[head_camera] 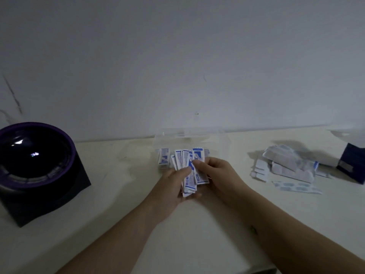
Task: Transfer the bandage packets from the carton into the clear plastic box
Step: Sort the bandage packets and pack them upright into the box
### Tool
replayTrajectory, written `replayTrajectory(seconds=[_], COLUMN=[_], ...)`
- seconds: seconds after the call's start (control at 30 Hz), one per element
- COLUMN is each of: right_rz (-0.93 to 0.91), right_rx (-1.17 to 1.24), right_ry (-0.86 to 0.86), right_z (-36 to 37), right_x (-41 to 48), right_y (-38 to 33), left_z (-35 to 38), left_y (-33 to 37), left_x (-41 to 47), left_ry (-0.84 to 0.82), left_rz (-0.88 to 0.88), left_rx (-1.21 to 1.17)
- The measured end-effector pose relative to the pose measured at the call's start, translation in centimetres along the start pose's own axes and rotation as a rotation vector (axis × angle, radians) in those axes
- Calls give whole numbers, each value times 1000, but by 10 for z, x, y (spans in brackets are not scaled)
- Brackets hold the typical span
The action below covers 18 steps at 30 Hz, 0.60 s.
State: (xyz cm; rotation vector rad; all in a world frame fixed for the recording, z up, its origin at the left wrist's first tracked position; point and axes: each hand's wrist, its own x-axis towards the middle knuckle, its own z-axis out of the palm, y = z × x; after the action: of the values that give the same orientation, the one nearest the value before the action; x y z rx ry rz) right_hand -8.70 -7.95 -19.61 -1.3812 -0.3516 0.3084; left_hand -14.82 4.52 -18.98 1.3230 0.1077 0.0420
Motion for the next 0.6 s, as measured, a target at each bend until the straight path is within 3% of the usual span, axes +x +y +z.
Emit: replayTrajectory(seconds=[0.17,0.3,0.6], right_rz=[-57,-100,-111], right_rx=[-72,-142,-38], right_ry=[11,-5,-76], right_z=[0,4,8], right_x=[2,1,-3], right_y=[8,11,11], left_z=[-1,5,6], left_y=[-10,-9,-11], left_x=[9,10,12], left_ry=[137,184,205], left_rz=[106,170,247], left_rx=[224,209,229])
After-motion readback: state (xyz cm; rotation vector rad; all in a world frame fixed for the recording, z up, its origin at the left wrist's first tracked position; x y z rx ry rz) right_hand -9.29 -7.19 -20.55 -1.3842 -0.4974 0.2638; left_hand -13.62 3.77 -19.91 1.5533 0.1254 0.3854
